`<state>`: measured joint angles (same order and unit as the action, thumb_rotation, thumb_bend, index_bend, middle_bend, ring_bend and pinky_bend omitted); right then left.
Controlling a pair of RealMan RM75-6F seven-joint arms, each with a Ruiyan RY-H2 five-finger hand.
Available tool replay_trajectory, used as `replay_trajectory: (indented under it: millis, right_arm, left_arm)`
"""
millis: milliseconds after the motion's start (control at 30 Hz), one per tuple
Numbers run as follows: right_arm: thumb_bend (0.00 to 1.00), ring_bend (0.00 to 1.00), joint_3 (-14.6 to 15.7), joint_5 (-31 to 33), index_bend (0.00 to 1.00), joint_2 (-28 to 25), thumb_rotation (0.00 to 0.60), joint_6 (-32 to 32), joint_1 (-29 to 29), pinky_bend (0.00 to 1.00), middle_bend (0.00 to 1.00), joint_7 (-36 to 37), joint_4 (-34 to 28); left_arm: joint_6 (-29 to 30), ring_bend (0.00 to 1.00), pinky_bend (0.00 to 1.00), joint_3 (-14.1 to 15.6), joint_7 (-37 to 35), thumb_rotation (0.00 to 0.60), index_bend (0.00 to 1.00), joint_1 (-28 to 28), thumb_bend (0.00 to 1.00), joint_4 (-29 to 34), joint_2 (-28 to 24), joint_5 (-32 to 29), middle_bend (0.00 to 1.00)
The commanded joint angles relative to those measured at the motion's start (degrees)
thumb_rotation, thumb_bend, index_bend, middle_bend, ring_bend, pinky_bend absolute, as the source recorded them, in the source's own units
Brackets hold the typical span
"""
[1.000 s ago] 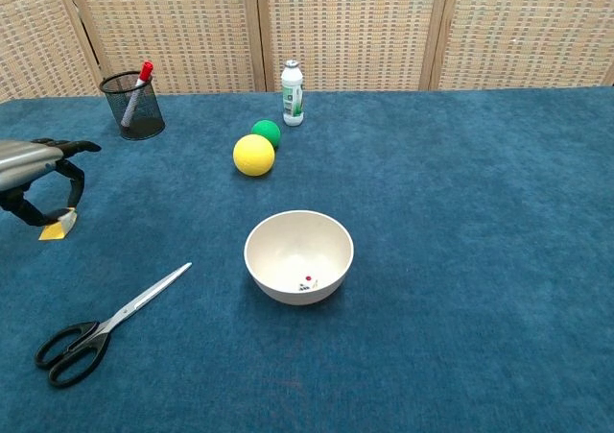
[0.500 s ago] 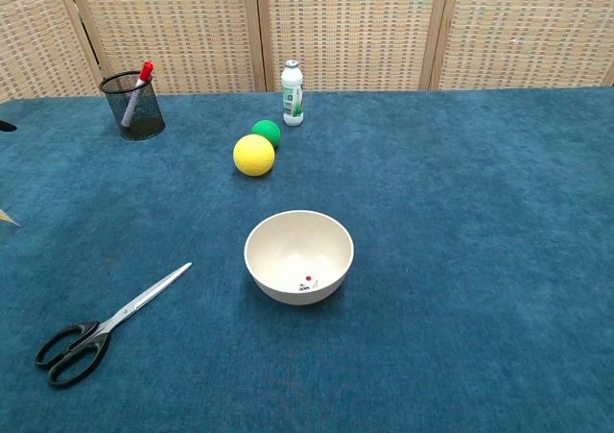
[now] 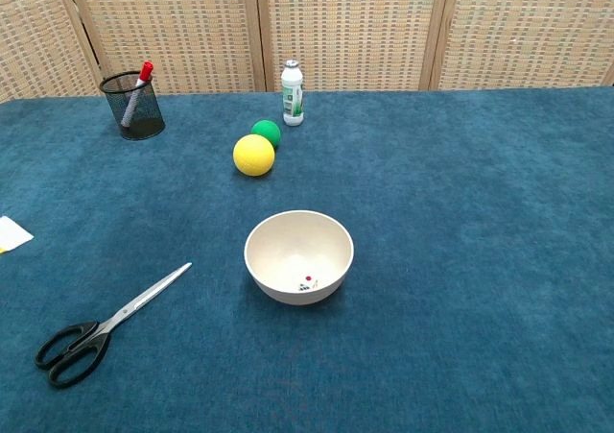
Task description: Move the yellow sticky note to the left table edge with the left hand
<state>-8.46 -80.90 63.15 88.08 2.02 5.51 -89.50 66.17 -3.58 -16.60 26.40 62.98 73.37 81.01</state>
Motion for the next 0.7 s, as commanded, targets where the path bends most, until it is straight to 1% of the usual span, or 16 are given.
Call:
replay_trajectory:
  millis: [33, 133, 200, 367, 433, 500, 633, 700]
  right_arm:
    - [0.0, 0.0, 0.0, -0.1, 0.0, -0.1, 0.6, 0.0, 0.0, 0.0, 0.0, 0.2, 0.0]
    - [0.0, 0.0, 0.0, -0.3, 0.0, -0.3, 0.6, 0.4, -0.2, 0.0, 0.0, 0.5, -0.2]
    - [0.0, 0.0, 0.0, -0.7, 0.0, -0.5, 0.6, 1.1, -0.4, 0.0, 0.0, 0.7, -0.5]
    - [0.0, 0.0, 0.1, -1.4, 0.0, -0.8, 0.6, 2.1, -0.9, 0.0, 0.0, 0.9, -0.9]
    - [0.0, 0.0, 0.1, -1.7, 0.0, -0.9, 0.6, 2.7, -1.1, 0.0, 0.0, 1.0, -1.1]
    - [0.0, 0.0, 0.2, -2.1, 0.0, -1.0, 0.6, 3.3, -1.3, 0.0, 0.0, 1.1, -1.3]
    - [0.0, 0.0, 0.2, -2.4, 0.0, -1.2, 0.6, 3.9, -1.6, 0.0, 0.0, 1.1, -1.5]
    - [0.0, 0.0, 0.2, -2.5, 0.0, -1.2, 0.6, 4.1, -1.7, 0.0, 0.0, 1.1, -1.5]
  left_arm:
    - [3.5, 0.0, 0.0, -1.5, 2.2, 0.6, 0.0, -3.0, 0.0, 7.7, -5.7, -2.2, 0.0]
    - [6.9, 0.0, 0.0, -1.5, 2.7, 0.6, 0.0, -6.2, 0.0, 13.2, -10.0, -3.0, 0.0]
    - [10.9, 0.0, 0.0, -0.4, 2.5, 0.6, 0.0, -10.3, 0.0, 17.6, -13.9, -3.4, 0.0]
    - [14.1, 0.0, 0.0, 1.8, 4.6, 0.6, 0.0, -15.5, 0.0, 23.8, -19.0, -4.1, 0.0]
    - [15.9, 0.0, 0.0, 2.1, 5.9, 0.6, 0.0, -17.0, 0.0, 25.3, -19.8, -4.2, 0.0]
    - [18.1, 0.0, 0.0, 2.2, 5.7, 0.6, 0.0, -18.7, 0.0, 26.5, -19.9, -3.5, 0.0]
    - [20.7, 0.0, 0.0, 2.3, 5.3, 0.6, 0.0, -20.0, 0.0, 26.4, -19.2, -1.3, 0.0]
    - [20.9, 0.0, 0.0, 2.3, 5.0, 0.6, 0.0, -20.2, 0.0, 26.2, -18.9, -0.7, 0.0]
